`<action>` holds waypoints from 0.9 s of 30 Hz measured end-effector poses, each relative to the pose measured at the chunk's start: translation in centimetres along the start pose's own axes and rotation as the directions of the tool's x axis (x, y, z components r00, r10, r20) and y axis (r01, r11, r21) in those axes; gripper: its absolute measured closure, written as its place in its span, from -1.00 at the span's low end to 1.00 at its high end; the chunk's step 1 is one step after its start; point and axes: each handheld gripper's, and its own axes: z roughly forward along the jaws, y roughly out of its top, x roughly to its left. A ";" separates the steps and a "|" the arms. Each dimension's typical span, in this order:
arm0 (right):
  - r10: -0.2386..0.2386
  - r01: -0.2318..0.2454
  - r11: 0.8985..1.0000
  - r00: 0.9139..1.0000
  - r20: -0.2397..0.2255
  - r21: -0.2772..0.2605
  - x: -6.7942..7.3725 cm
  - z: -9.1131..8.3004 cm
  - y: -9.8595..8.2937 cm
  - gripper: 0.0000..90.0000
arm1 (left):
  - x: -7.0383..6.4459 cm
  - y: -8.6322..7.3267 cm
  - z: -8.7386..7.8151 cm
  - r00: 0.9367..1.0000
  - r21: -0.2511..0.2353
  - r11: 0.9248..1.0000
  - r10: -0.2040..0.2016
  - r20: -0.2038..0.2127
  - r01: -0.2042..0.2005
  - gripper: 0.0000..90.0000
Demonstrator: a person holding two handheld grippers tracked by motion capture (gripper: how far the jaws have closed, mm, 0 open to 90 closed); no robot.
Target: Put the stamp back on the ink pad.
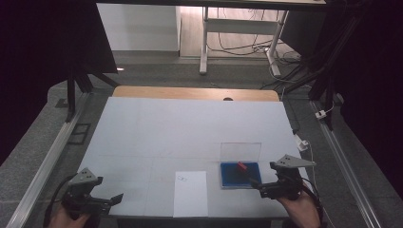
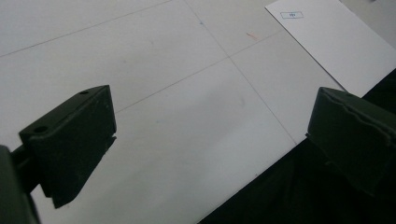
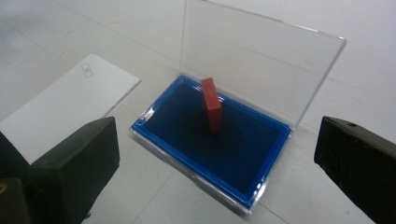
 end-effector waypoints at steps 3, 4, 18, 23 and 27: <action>0.006 -0.006 1.000 1.000 0.020 -0.002 -0.1 -0.5 -0.5 -1.00 | 0.0 0.0 0.0 1.000 -0.002 1.000 0.000 -0.001 0.000 -0.97; 0.010 -0.009 1.000 1.000 0.025 -0.007 -0.1 -0.7 -0.7 -1.00 | 0.0 0.0 0.0 1.000 -0.002 1.000 -0.001 0.000 0.001 -0.97; 0.090 -0.092 0.995 0.994 0.067 0.026 -0.5 -2.8 -3.4 -1.00 | -0.1 0.0 0.0 1.000 -0.001 1.000 0.002 -0.001 -0.002 -0.97; 0.108 -0.111 0.993 0.991 0.074 0.036 -0.4 -3.3 -3.8 -1.00 | 0.0 -0.1 0.0 1.000 -0.003 1.000 0.005 0.000 -0.005 -0.97; 0.103 -0.107 0.993 0.992 0.076 0.054 -0.3 -3.5 -4.0 -1.00 | 0.0 -0.1 0.0 1.000 -0.002 1.000 0.006 0.001 -0.006 -0.97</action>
